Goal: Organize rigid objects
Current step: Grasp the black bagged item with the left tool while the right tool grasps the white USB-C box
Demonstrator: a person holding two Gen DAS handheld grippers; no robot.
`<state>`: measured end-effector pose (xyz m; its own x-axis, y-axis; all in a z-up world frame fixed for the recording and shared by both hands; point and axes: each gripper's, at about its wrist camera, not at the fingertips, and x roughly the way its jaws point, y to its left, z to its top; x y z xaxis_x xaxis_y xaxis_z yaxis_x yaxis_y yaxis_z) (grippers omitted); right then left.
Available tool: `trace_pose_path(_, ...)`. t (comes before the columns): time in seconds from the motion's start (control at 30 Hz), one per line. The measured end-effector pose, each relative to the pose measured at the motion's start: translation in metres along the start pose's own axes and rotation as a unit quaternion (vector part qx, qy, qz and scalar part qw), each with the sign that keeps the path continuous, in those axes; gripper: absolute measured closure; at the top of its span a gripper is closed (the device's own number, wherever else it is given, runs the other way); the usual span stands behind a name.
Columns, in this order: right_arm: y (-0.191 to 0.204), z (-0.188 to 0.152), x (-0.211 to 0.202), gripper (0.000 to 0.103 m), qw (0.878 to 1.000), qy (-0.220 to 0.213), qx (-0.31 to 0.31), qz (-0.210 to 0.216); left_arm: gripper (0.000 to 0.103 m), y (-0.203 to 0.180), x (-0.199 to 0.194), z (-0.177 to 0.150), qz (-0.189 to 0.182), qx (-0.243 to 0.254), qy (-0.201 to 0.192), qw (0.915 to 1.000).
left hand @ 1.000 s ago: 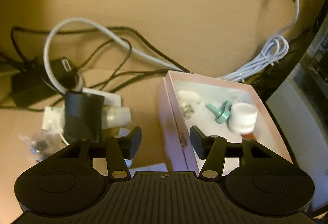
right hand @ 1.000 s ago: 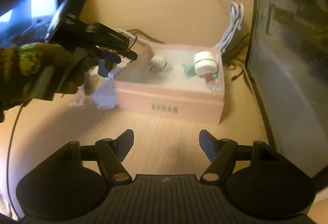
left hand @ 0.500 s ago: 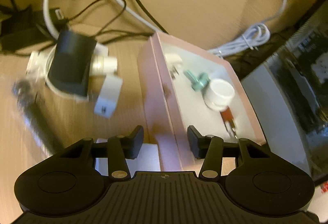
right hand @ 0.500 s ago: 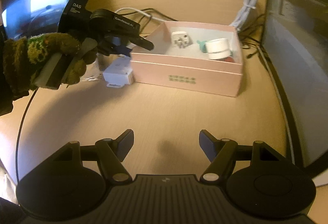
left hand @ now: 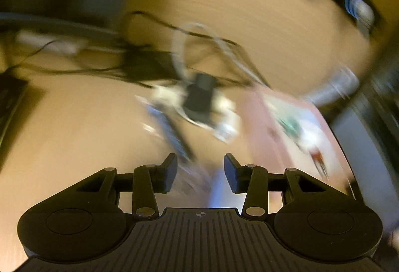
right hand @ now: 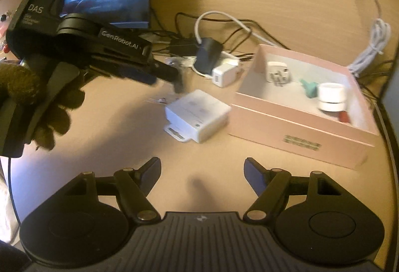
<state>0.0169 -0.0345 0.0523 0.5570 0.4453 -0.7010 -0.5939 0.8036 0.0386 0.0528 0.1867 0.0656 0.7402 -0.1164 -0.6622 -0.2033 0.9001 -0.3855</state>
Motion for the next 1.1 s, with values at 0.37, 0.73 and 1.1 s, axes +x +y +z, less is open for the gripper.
trace_pose_path(0.37, 0.017, 0.002, 0.011, 0.029, 0.999, 0.017, -0.023, -0.016, 0.07, 0.002, 0.081, 0.022, 0.062, 0.026, 0.039, 0.997)
trace_pose_path(0.73, -0.039, 0.062, 0.06, 0.028, 0.997, 0.003, 0.079, 0.006, 0.076, 0.029, 0.004, -0.041, 0.04, 0.028, 0.058, 0.9971)
trace_pose_path(1.1, 0.014, 0.073, 0.109, 0.025, 0.995, 0.051, 0.08, -0.043, 0.077, 0.03, -0.036, -0.073, 0.075, 0.045, 0.054, 0.9947)
